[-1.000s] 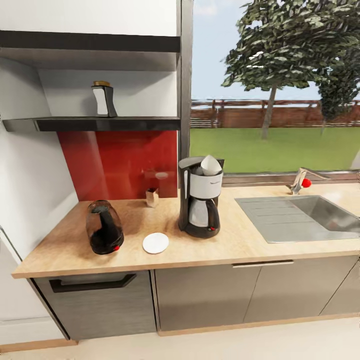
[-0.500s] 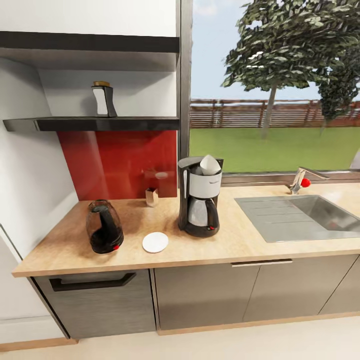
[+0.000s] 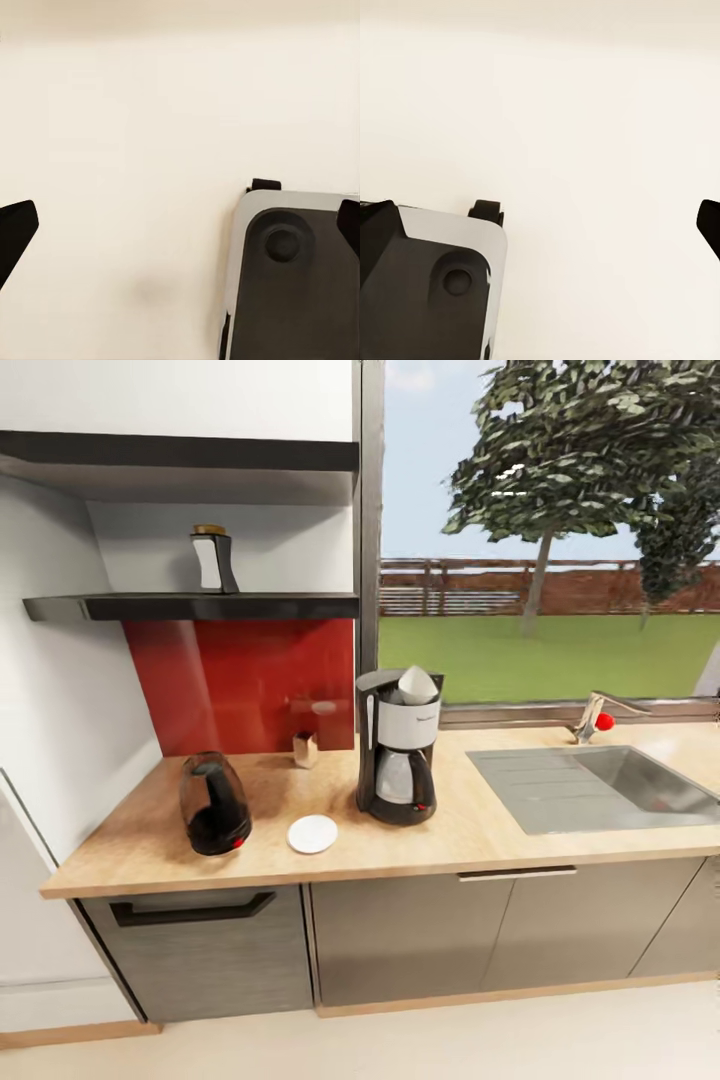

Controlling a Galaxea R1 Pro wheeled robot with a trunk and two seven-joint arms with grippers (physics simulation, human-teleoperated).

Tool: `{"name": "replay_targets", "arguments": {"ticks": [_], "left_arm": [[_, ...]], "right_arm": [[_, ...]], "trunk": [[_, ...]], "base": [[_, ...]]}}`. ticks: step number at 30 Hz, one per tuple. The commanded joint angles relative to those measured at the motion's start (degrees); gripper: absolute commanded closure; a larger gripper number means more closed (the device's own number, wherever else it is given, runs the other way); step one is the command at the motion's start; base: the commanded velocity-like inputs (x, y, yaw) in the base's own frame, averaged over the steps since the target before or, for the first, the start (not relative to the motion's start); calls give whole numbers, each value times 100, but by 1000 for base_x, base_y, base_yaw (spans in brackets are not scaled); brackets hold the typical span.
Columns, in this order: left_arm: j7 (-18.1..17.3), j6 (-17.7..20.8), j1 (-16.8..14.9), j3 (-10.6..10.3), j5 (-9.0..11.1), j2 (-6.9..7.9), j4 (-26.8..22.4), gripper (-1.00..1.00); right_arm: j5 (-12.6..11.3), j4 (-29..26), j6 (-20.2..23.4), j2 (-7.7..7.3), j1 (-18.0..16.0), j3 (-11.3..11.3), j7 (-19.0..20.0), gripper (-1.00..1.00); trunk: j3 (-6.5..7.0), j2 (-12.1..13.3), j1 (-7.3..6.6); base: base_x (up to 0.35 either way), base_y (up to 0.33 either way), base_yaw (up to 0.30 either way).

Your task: Set up a coffee station on the kitchen countertop: keep the coffee maker on the countertop, move the bottle of coffee from the kitchen shelf to the counter next to the coffee maker, place a paper coffee filter on top of the coffee maker, put the saucer next to the coffee maker with the coffee cup on the saucer, and place the electric kettle next to the coffee maker.

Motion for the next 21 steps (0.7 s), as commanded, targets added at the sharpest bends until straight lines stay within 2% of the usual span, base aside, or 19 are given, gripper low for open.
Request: {"name": "replay_targets", "arguments": {"ticks": [1, 6, 11, 15, 19, 21], "left_arm": [[-1, -24, -20, 17, 8, -2, -1, -100], [-3, -26, -126, 10, 7, -15, -113, -100], [-4, -26, -144, 8, 7, -6, -607, -100], [-8, -24, -146, 6, 6, 10, -1531, -100], [-5, -19, -185, 12, 11, 19, -2908, -100], [-4, -17, -238, 14, 17, 1, -3435, -100]], "right_arm": [[55, -16, 34, -1, -2, -50, 26, -100], [57, -19, 34, -1, -2, -51, 24, -100], [62, -1, 32, -4, -2, -51, -9, -100], [65, 13, 26, -15, -2, -51, -20, -100], [66, 19, 25, -32, -2, -51, -23, -100], [66, 22, 25, -34, -2, -51, -24, -100]], "trunk": [[-13, -13, 0], [-13, -13, 0], [-13, -13, 0], [-13, -13, 0], [-13, -13, 0], [-13, -13, 0]], "base": [[-302, 0, 0], [-309, 0, 151], [-114, 0, 135], [-18, 0, 23], [-4, 0, 5], [-1, 0, 1]]}}
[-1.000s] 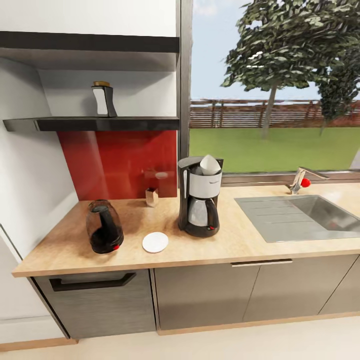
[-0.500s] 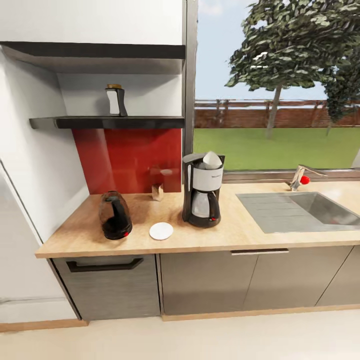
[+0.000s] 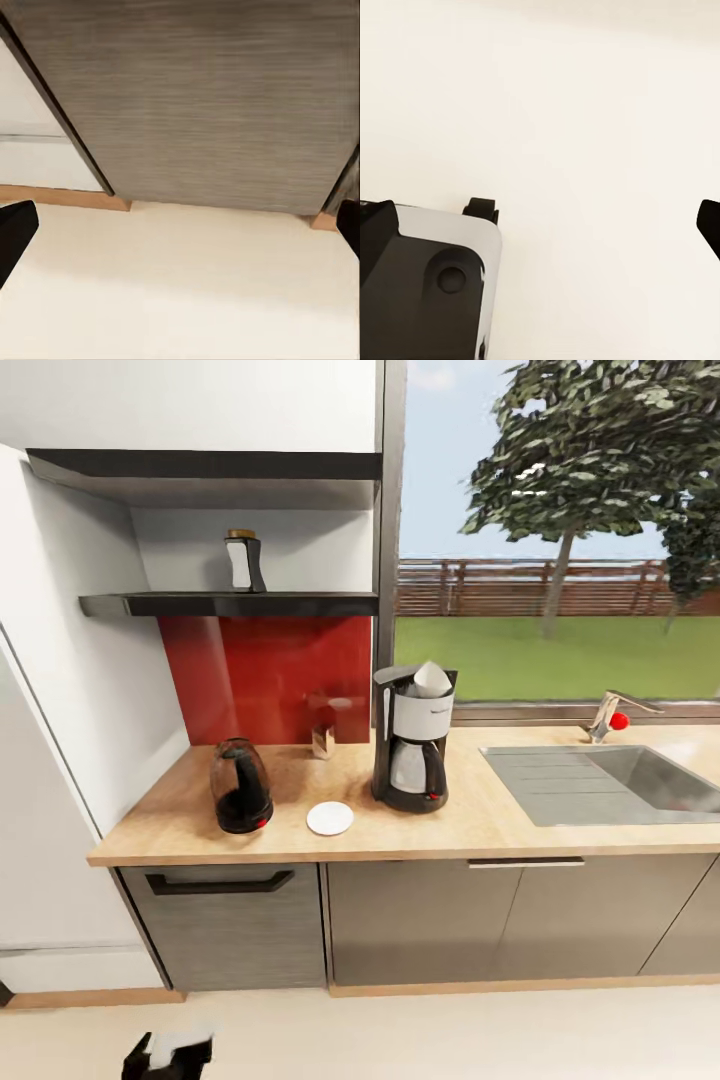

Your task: Set up a coffee station on the kitchen countertop: keep the coffee maker on the countertop, move the bottle of coffee from the kitchen shelf to the counter next to the coffee maker, place a paper coffee filter on top of the coffee maker, put the saucer next to the coffee maker with the coffee cup on the saucer, and place the electric kettle next to the coffee maker.

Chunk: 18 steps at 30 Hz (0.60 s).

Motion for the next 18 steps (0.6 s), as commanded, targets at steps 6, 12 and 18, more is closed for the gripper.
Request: {"name": "replay_targets", "arguments": {"ticks": [6, 12, 18], "left_arm": [[29, -15, -241, 3, 65, -51, -1589, -100], [39, 29, -761, -5, 74, -230, -2696, -100], [-3, 85, -1452, -43, 57, -476, -3450, -100]], "right_arm": [[55, -10, 38, 11, -2, -49, 26, -100], [51, -9, 40, 14, -2, -49, 26, -100], [39, -8, 35, 29, -2, -49, 26, -100]], "trunk": [[-15, -13, 3], [-15, -13, 3], [-15, -13, 3]], "base": [[0, 0, 0], [0, 0, 0], [0, 0, 0]]}}
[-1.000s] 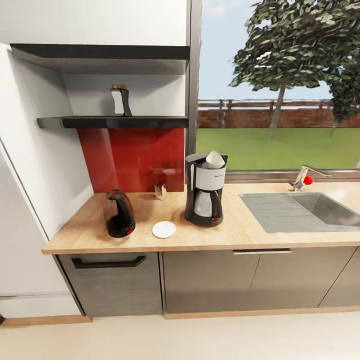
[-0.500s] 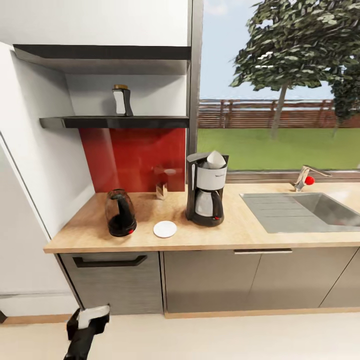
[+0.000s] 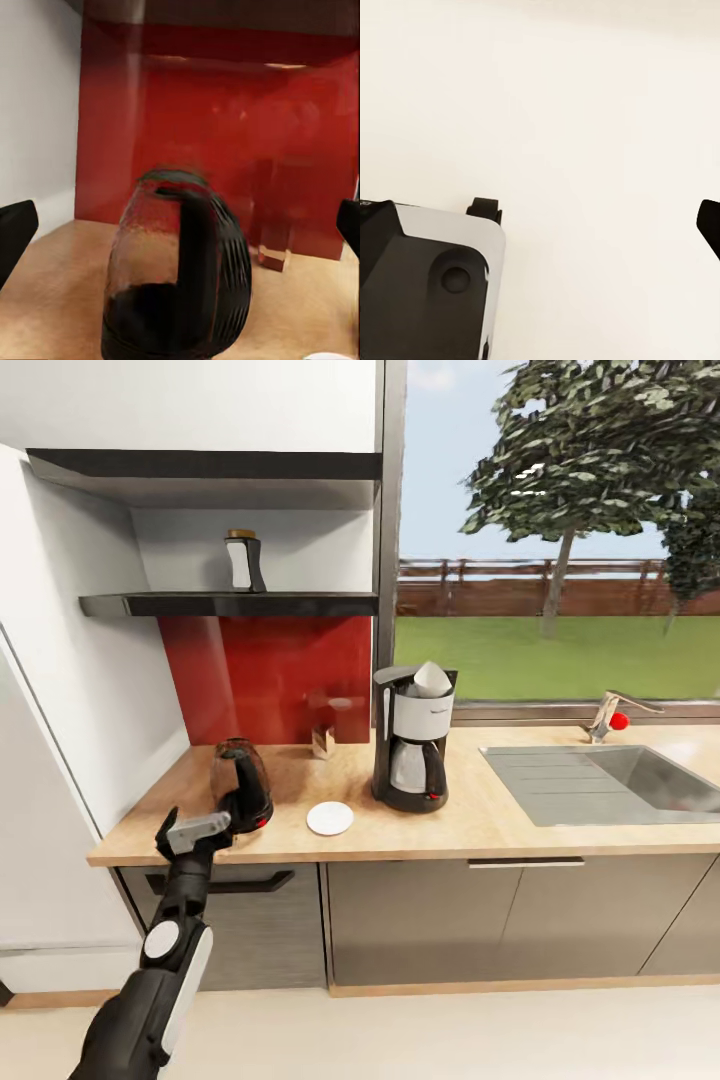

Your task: Set up a coffee station on the kitchen countertop: keep the coffee maker on the countertop, move the bottle of coffee from the kitchen shelf to the counter next to the coffee maker, place a paper coffee filter on top of the coffee maker, put the saucer next to the coffee maker with the coffee cup on the saucer, and place the electric kettle next to the coffee maker.

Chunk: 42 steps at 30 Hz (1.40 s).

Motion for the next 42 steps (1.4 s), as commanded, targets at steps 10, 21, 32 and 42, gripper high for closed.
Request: {"name": "replay_targets", "arguments": {"ticks": [10, 21, 32, 42], "left_arm": [[-23, 2314, -2203, -357, -15, -194, -349, -100], [71, 4104, -4950, -568, -32, -207, 150, -100], [202, 4333, -7657, -591, -46, -236, 3136, -100], [204, 3970, -8409, -598, -462, -204, 4898, -100]], "right_arm": [[52, -8, 47, 215, 12, -52, 27, -100], [44, -8, 51, 252, 255, -58, 20, -100], [35, -14, 63, 201, 463, -75, 18, -100], [10, -17, 54, 9, 672, -84, -50, -100]], "trunk": [[-14, -13, 3], [-14, -13, 3], [-14, -13, 3], [-14, -13, 3]], "base": [[0, 0, 0], [0, 0, 0], [0, 0, 0], [0, 0, 0]]}}
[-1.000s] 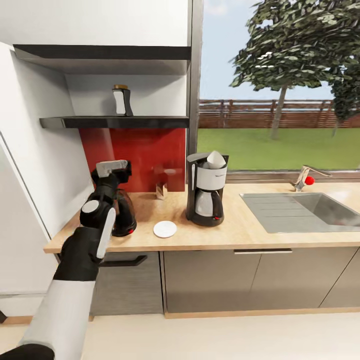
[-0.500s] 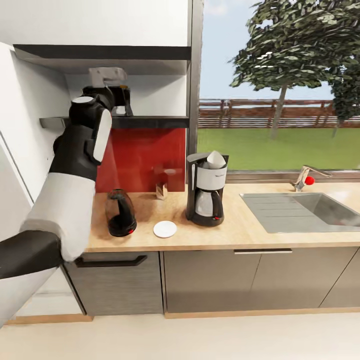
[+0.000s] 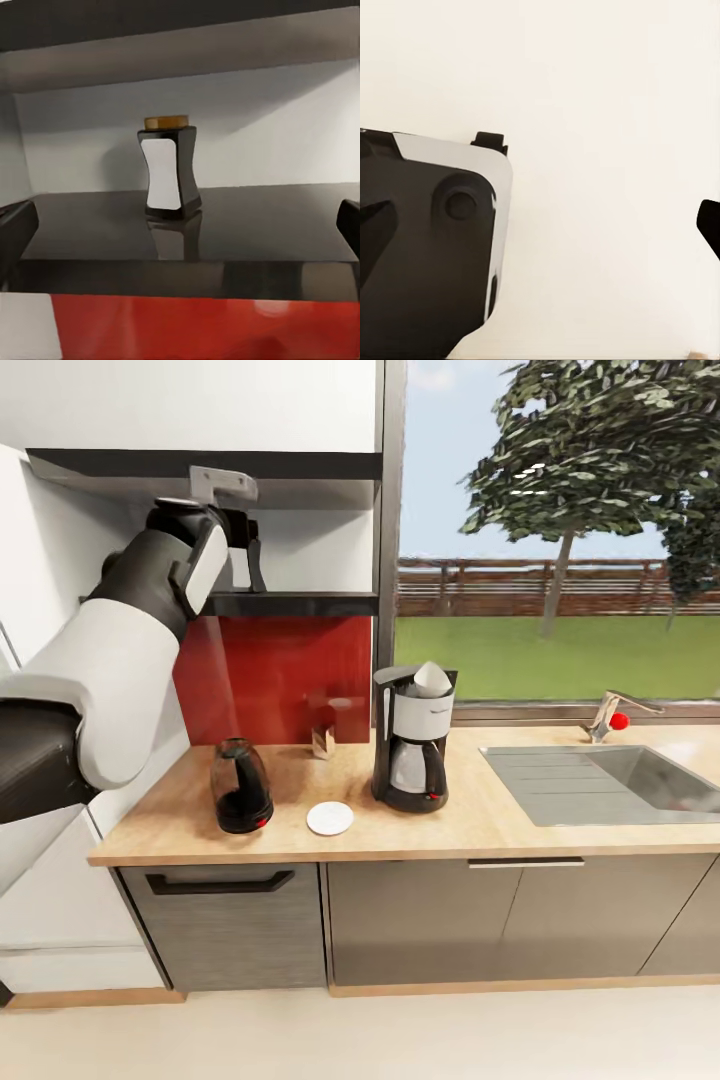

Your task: Set up a coffee station on the kitchen countertop: keep the coffee maker on the countertop, move the bottle of coffee from the kitchen shelf to the counter next to the coffee maker, place a paper coffee filter on top of the coffee maker, put the saucer next to the coffee maker with the coffee cup on the saucer, and place the electric kettle next to the coffee maker.

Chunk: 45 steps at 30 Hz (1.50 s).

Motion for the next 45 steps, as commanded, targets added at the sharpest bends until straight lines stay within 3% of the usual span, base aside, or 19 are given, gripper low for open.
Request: {"name": "replay_targets", "arguments": {"ticks": [1, 11, 19, 27, 35, 45], "left_arm": [[14, -33, -6, -22, -54, 5, 54, -100], [87, -183, 72, 77, -72, 56, 76, -100], [379, -187, 76, 110, -39, 55, 73, -100], [400, -175, 76, 127, -12, 58, 69, -100], [401, -186, 76, 353, 131, 55, 62, -100], [401, -188, 76, 373, 142, 50, 47, -100]], "right_arm": [[26, -15, 34, -4, 36, -49, 26, -100], [-249, -15, 40, -8, 199, -50, 24, -100], [-263, -18, 40, 11, 246, -50, 24, -100], [-263, -24, 48, -4, 249, -51, 24, -100], [-263, -24, 49, -7, 249, -52, 24, -100], [-263, -24, 49, -6, 249, -50, 24, -100]], "trunk": [[-13, -13, 4], [-13, -13, 4], [-13, -13, 4], [-13, -13, 4], [-13, -13, 4], [-13, -13, 4]], "base": [[0, 0, 0], [0, 0, 0], [0, 0, 0], [138, 0, 0], [321, 0, 0], [137, 0, 0]]}}
